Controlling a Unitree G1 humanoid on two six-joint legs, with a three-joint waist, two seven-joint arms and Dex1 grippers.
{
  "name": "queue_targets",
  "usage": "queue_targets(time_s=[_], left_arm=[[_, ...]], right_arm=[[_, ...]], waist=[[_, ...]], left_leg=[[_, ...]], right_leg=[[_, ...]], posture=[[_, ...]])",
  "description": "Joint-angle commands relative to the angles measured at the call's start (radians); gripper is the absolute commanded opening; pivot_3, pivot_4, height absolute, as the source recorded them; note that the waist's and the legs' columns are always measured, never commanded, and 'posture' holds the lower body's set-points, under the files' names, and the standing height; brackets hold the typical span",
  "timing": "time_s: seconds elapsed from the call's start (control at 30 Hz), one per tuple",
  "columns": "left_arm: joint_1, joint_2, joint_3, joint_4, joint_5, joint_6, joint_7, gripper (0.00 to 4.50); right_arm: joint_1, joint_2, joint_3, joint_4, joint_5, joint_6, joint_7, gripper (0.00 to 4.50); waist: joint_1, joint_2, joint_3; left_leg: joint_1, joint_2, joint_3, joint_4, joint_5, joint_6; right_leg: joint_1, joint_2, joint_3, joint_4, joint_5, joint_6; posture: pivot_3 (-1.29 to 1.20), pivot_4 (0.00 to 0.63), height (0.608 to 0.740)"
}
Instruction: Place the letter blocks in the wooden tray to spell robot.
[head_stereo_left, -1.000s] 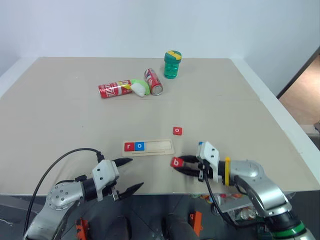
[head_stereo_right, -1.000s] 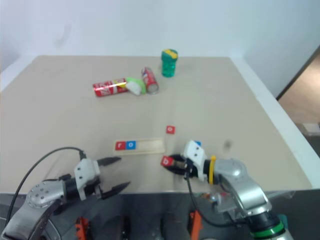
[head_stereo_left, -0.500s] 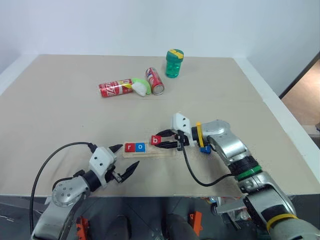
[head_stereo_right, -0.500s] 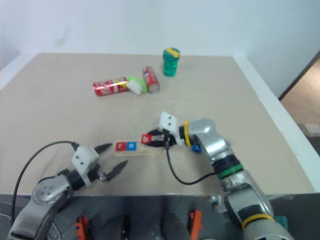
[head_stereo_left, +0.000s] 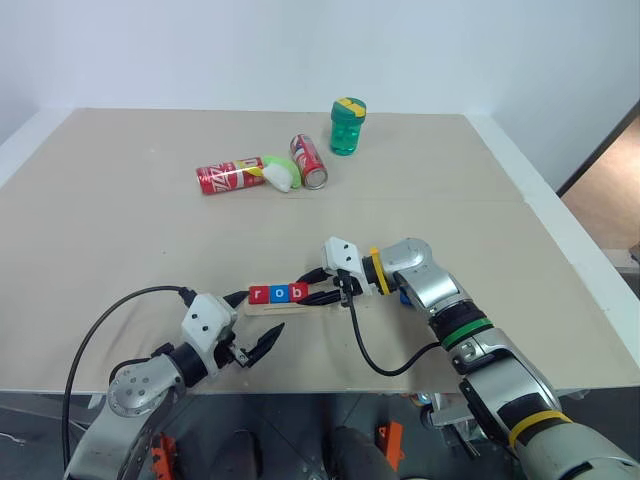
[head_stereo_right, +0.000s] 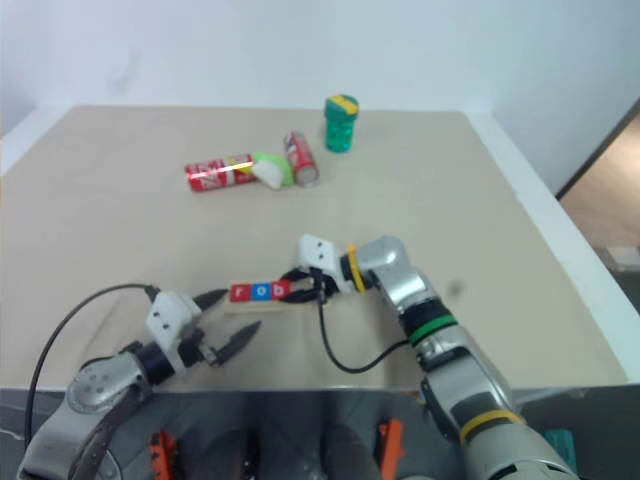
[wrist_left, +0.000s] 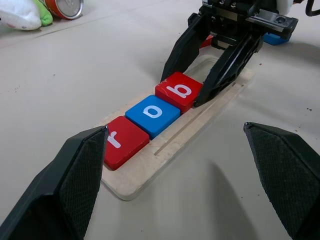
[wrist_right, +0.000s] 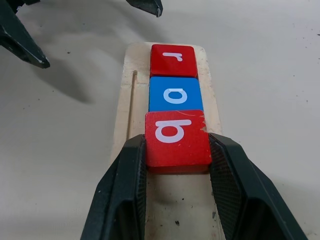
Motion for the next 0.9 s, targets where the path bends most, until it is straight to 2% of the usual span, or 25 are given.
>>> queue_targets(time_s=[0.03,0.43,0.47,0.7,0.73,0.77,0.8,0.87,0.9], left_arm=[[-0.001,0.002,-0.007,-0.058,0.002,0.001,0.012,4.5],[-0.021,-0.004,-0.023,-0.04,0.009,0.011,0.02,4.5],[-0.026,-0.005,-0.025,-0.037,0.01,0.012,0.022,4.5],[-0.046,0.001,-0.028,-0.025,0.008,0.017,0.019,4.5],[-0.049,0.003,-0.029,-0.022,0.009,0.016,0.017,4.5],[-0.053,0.003,-0.03,-0.019,0.01,0.015,0.015,4.5],[-0.056,0.004,-0.031,-0.017,0.011,0.015,0.015,4.5],[-0.061,0.005,-0.032,-0.014,0.015,0.01,0.013,4.5],[-0.063,0.005,-0.032,-0.013,0.017,0.006,0.013,4.5]], right_arm=[[-0.033,0.003,-0.01,0.036,-0.022,-0.036,0.019,1.19],[-0.058,0.014,-0.02,0.069,-0.021,-0.007,0.034,1.19],[-0.054,0.013,-0.018,0.061,-0.021,0.001,0.037,1.69],[-0.045,0.017,-0.026,0.022,-0.011,0.056,0.036,1.69],[-0.045,0.018,-0.027,0.021,-0.012,0.063,0.034,2.33],[-0.047,0.019,-0.028,0.022,-0.012,0.066,0.032,2.39],[-0.047,0.02,-0.029,0.021,-0.012,0.071,0.03,3.04],[-0.049,0.021,-0.03,0.023,-0.013,0.078,0.027,3.34],[-0.05,0.021,-0.03,0.022,-0.013,0.086,0.027,3.7]], waist=[[0.0,0.0,0.0],[0.0,0.0,0.0],[0.0,0.0,0.0],[0.0,0.0,0.0],[0.0,0.0,0.0],[0.0,0.0,0.0],[0.0,0.0,0.0],[0.0,0.0,0.0],[0.0,0.0,0.0]], left_leg=[[0.0,0.0,0.0,0.0,0.0,0.0],[0.001,0.0,0.0,0.0,0.0,0.0],[0.001,0.0,0.0,0.0,0.0,0.0],[0.003,0.0,0.0,0.0,0.0,0.0],[0.003,0.0,0.0,0.0,0.0,0.0],[0.003,0.0,0.0,0.0,0.0,0.0],[0.003,0.0,0.0,0.0,0.0,0.0],[0.003,0.0,0.0,0.0,0.0,0.0],[0.003,0.0,0.0,0.0,0.0,0.0]], right_leg=[[0.0,0.0,0.0,0.0,0.0,0.0],[0.001,0.0,0.0,0.0,0.001,-0.002],[0.001,0.0,0.0,0.0,0.001,-0.002],[0.003,0.0,0.0,0.0,0.001,-0.002],[0.003,0.0,0.0,0.0,0.0,-0.002],[0.003,0.0,0.0,0.0,0.0,-0.002],[0.003,0.0,0.0,0.0,0.0,-0.002],[0.003,0.0,0.0,0.0,0.0,-0.002],[0.003,0.0,0.0,0.0,0.0,-0.002]], posture=[[0.0,0.15,0.74],[0.0,0.15,0.74],[0.0,0.15,0.74],[0.0,0.15,0.74],[0.0,0.15,0.74],[0.0,0.15,0.74],[0.0,0.15,0.74],[0.0,0.15,0.74],[0.0,0.15,0.74]])
